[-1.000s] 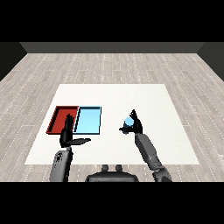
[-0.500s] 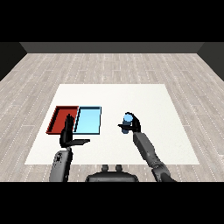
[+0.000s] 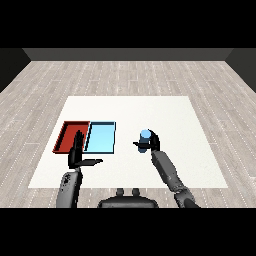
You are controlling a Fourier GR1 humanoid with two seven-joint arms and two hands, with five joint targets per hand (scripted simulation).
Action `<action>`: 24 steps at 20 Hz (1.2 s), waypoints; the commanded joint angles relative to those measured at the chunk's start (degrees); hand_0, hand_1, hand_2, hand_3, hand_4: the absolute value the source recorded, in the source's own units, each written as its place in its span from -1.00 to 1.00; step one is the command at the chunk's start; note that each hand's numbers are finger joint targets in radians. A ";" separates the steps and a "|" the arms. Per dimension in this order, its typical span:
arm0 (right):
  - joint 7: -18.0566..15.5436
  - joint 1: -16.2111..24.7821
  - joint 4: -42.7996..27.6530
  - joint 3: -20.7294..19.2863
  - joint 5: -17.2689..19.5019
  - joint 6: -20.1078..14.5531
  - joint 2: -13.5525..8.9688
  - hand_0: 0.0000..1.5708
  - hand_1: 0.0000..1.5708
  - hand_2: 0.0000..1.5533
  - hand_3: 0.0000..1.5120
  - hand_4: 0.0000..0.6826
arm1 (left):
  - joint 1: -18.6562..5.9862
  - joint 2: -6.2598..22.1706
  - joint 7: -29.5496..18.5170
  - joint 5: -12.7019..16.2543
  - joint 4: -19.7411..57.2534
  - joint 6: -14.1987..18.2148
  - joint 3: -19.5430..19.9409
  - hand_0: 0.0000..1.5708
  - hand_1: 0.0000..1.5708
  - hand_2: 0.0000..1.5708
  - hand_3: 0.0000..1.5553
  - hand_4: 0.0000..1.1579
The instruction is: Pick the blue can and put it in the blue box
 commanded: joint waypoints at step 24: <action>6.38 3.01 -23.90 6.23 7.61 -1.30 -2.30 0.84 0.84 0.88 0.78 0.65 | -6.11 -2.64 4.62 0.04 2.69 3.37 -10.42 -1.00 -1.00 -1.00 -1.00 -1.00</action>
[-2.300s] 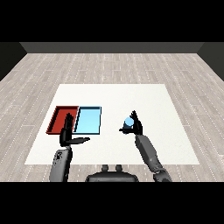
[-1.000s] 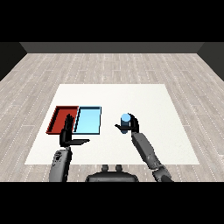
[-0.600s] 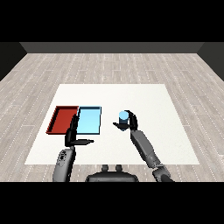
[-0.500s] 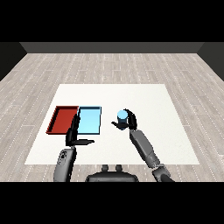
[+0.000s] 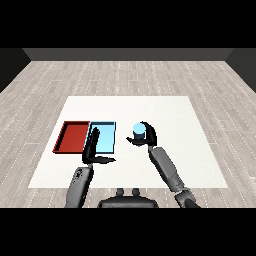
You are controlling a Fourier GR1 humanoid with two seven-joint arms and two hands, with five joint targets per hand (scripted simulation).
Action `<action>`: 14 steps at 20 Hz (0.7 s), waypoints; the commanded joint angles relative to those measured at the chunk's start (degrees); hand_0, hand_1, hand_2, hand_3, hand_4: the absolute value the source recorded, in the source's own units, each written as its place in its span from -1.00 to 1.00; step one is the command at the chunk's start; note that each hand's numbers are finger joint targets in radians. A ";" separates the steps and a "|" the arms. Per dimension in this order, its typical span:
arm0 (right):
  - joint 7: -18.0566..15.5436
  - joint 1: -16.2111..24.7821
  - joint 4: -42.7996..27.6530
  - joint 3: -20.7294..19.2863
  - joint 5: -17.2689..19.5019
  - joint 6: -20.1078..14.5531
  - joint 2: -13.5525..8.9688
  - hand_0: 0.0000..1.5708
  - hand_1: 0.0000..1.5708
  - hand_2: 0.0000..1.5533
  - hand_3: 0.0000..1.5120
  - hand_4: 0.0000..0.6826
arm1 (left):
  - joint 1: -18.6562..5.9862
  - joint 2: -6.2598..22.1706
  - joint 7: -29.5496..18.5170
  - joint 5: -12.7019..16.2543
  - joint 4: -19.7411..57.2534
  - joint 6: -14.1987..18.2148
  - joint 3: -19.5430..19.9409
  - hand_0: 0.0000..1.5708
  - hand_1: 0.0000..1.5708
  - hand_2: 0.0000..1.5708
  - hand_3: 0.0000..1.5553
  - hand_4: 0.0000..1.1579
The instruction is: Pick the blue can and put it in the blue box
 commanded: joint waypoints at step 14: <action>2.05 1.11 -3.40 -3.30 4.68 4.26 0.92 0.84 0.84 0.89 0.83 0.65 | -11.33 -0.11 3.22 5.97 7.55 5.18 -6.69 -1.00 -1.00 -1.00 -1.00 -1.00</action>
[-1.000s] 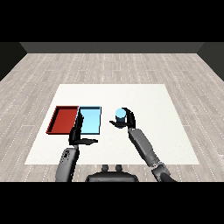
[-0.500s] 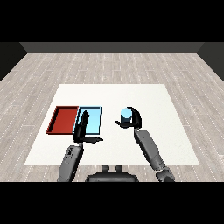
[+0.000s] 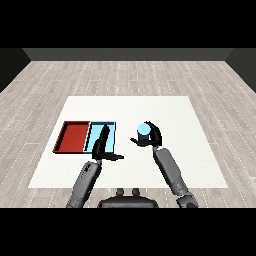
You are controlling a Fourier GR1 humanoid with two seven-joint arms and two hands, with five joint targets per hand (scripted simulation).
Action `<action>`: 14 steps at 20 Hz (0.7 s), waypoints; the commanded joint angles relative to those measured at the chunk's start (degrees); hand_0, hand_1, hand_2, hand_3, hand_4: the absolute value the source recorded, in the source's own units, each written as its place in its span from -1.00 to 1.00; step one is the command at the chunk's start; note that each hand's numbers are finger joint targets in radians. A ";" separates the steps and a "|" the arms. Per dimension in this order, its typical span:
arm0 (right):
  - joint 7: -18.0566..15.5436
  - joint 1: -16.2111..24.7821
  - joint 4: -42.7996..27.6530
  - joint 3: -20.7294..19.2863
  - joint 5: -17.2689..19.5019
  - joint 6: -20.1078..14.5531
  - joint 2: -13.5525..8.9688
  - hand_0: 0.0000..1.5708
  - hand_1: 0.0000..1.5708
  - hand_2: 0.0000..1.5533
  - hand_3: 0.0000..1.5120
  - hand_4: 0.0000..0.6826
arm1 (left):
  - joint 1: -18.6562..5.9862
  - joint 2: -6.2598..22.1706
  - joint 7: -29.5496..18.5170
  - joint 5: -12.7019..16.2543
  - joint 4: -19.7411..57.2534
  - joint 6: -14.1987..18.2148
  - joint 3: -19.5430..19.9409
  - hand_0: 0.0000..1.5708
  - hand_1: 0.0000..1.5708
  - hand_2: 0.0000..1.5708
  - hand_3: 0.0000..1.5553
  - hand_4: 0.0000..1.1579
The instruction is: Pick the blue can and put it in the blue box
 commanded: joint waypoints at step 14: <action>3.62 -4.91 -1.95 3.42 -2.28 -1.12 1.92 0.83 0.83 0.88 0.80 0.62 | -8.44 -0.01 0.89 4.15 9.91 5.35 -6.42 -1.00 -1.00 -1.00 -1.00 -1.00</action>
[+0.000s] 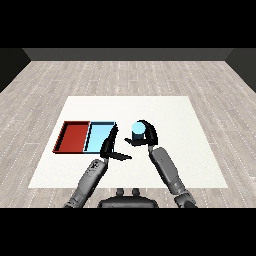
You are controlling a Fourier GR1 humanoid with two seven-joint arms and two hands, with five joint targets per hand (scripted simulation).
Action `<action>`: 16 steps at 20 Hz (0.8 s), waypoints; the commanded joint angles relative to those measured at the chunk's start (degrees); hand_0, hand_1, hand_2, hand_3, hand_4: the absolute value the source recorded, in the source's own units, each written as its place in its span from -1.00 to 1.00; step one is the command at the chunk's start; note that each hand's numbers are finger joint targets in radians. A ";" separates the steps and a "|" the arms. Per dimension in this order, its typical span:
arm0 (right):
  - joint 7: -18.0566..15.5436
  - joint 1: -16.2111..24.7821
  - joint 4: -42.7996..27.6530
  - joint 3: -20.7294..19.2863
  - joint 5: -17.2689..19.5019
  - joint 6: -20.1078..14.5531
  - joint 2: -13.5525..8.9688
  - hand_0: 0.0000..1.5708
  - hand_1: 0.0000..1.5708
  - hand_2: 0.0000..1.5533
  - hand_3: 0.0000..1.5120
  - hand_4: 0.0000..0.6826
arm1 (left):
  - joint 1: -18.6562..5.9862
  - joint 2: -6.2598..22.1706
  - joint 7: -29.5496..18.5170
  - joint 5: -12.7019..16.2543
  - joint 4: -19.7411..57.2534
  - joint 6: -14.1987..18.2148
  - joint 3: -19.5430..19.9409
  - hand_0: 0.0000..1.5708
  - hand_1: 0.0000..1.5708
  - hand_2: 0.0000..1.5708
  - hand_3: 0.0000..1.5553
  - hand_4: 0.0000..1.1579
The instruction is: Pick the blue can and put it in the blue box
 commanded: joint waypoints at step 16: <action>-4.23 -2.16 3.29 7.09 -5.35 -2.86 0.31 0.83 0.83 0.88 0.82 0.61 | -10.31 0.00 -3.20 12.17 13.83 6.86 -7.30 -1.00 -1.00 -1.00 -1.00 -1.00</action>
